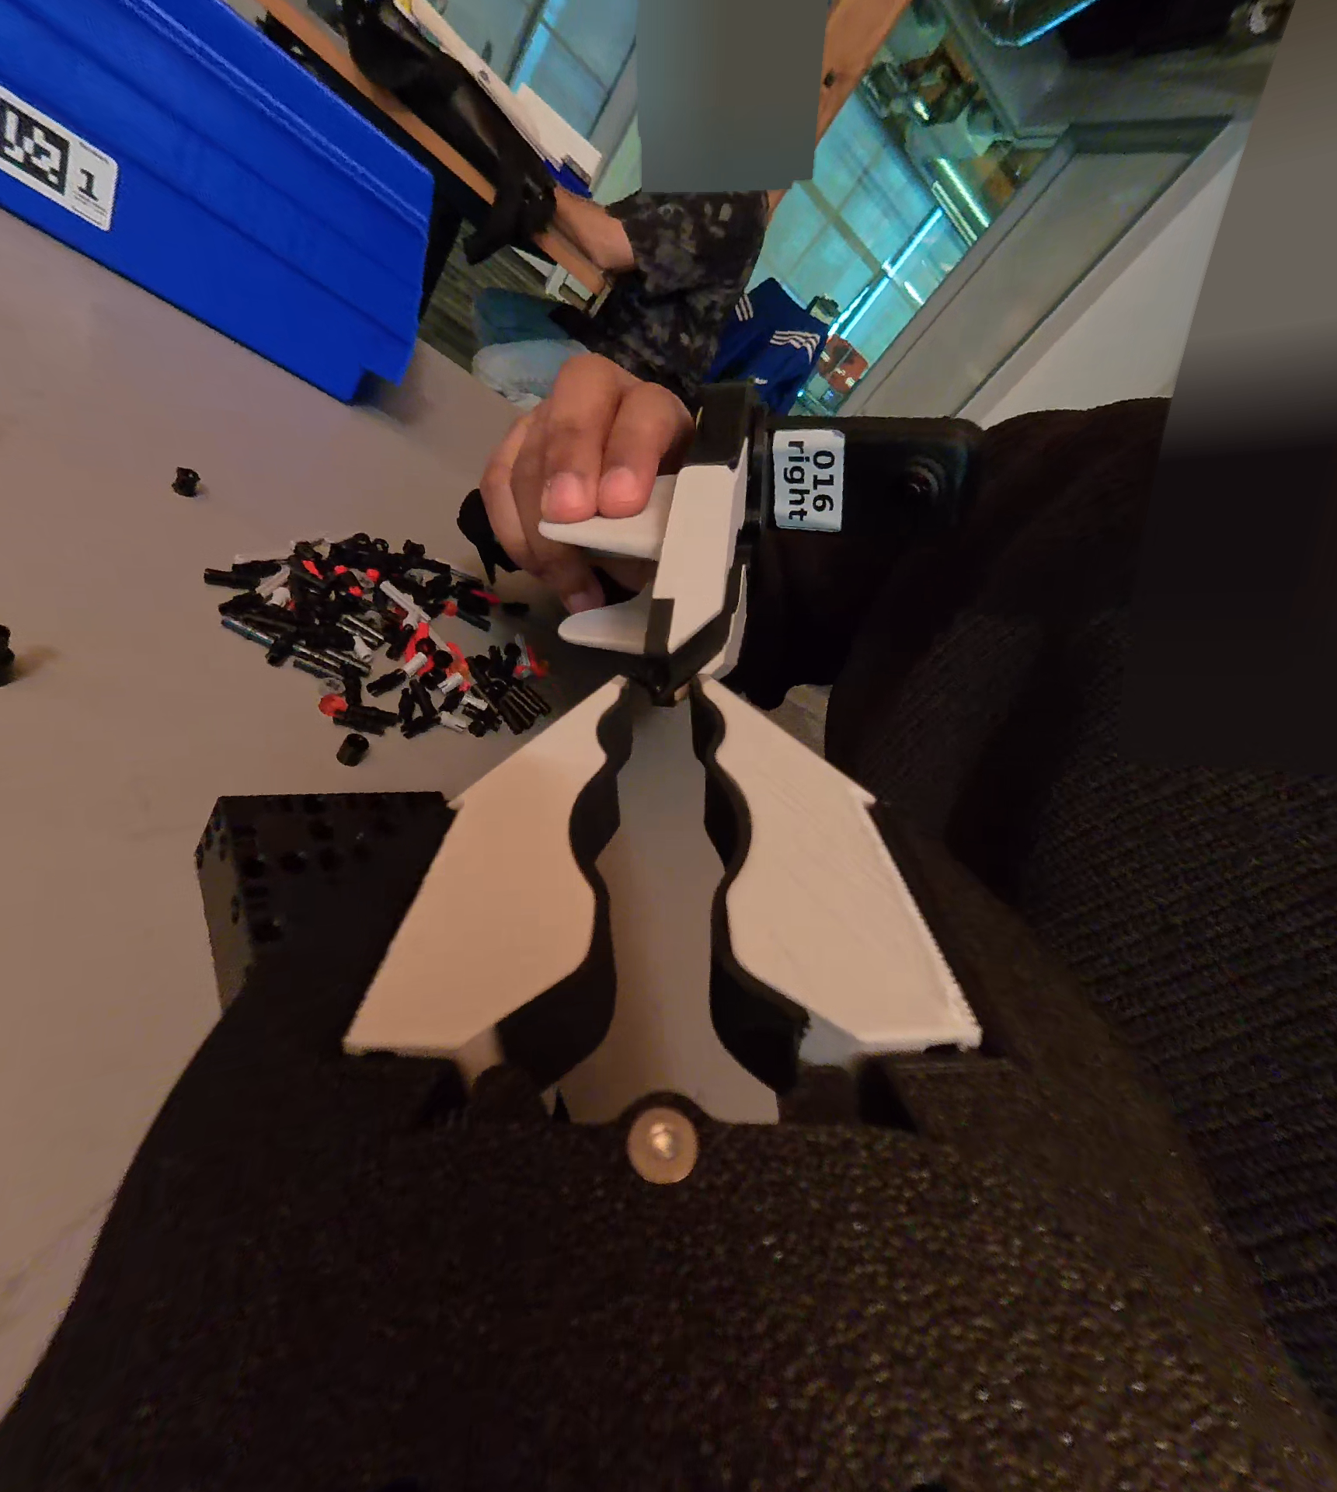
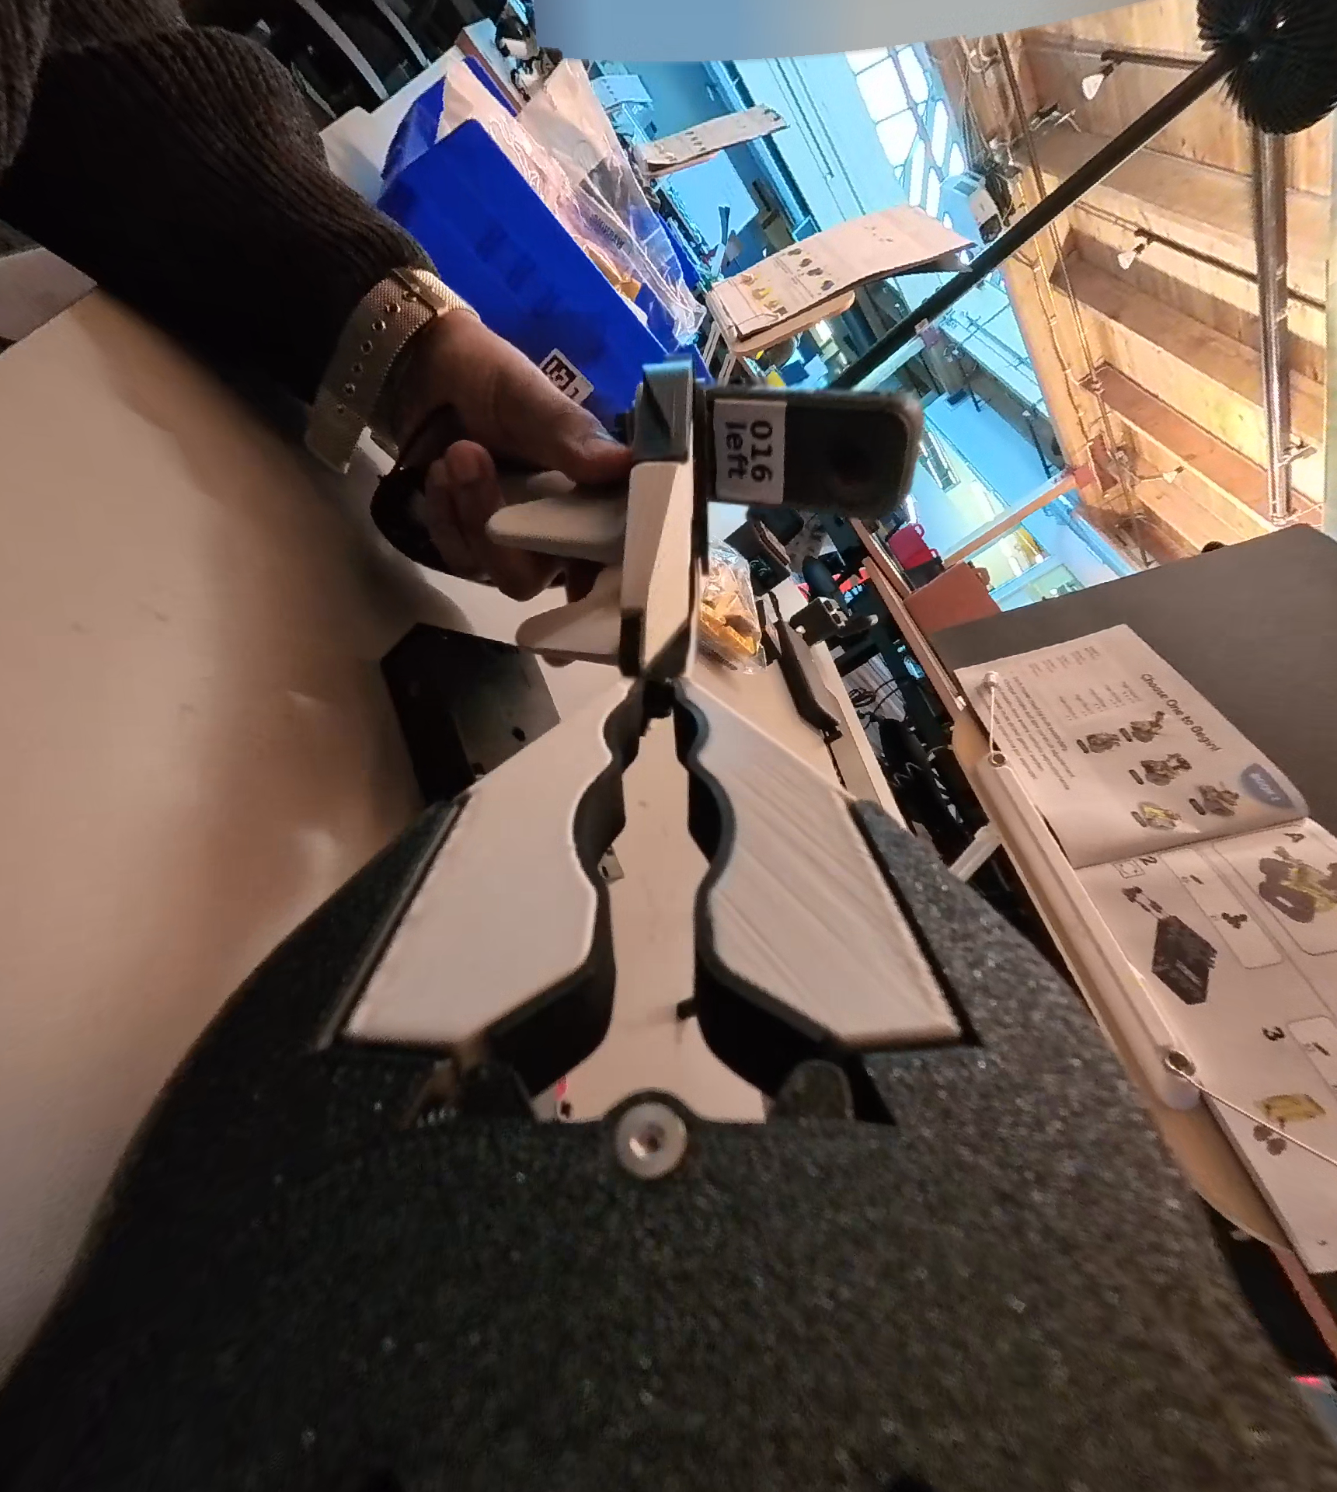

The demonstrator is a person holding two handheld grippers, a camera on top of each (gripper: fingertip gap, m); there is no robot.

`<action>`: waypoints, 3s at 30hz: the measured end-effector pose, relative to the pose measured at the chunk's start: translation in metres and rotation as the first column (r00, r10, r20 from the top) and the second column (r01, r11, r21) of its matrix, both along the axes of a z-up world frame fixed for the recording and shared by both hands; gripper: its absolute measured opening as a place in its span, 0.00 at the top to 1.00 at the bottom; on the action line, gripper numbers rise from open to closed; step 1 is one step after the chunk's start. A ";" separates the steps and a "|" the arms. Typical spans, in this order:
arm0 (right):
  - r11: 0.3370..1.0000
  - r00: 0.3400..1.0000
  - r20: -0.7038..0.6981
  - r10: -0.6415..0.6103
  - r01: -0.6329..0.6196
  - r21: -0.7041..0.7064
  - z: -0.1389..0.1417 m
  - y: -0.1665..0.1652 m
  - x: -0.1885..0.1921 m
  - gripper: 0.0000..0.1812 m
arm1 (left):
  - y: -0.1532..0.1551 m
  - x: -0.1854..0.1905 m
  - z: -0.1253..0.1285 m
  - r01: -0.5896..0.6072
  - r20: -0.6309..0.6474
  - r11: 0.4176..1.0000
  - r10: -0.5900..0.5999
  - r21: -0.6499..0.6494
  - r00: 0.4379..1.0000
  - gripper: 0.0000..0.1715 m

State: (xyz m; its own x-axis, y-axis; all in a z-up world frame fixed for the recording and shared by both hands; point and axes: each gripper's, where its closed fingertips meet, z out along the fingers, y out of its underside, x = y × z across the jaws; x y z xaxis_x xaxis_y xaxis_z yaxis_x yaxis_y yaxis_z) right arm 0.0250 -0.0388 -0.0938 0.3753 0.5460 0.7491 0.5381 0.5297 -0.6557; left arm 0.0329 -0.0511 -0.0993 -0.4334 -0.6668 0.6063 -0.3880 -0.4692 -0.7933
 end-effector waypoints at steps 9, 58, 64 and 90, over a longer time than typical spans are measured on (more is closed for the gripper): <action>1.000 0.999 -0.033 0.031 -0.030 0.008 0.004 -0.005 -0.002 0.96 | -0.005 -0.002 0.004 0.058 0.018 0.994 -0.056 -0.094 0.998 0.93; 0.982 0.986 -0.133 0.099 -0.118 -0.150 -0.002 -0.018 -0.001 0.96 | -0.009 -0.003 0.005 0.108 -0.002 0.973 -0.110 -0.203 0.994 0.96; 0.966 0.973 -0.230 -0.032 -0.029 -0.258 0.013 0.014 0.021 0.96 | 0.011 0.006 0.000 -0.103 0.000 0.994 0.103 0.040 0.995 0.83; 0.926 0.934 -0.272 -0.231 0.125 -0.357 0.003 0.048 0.054 0.96 | 0.040 -0.010 -0.059 -0.365 -0.155 0.720 0.545 0.590 0.824 0.72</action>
State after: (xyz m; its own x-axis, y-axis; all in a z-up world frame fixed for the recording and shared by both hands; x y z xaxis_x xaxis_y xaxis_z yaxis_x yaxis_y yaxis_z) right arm 0.0790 0.0089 -0.0906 0.6696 0.6429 0.3720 0.3495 0.1693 -0.9215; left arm 0.0225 -0.0108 -0.1579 0.1495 -0.9766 0.1543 -0.4920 -0.2089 -0.8452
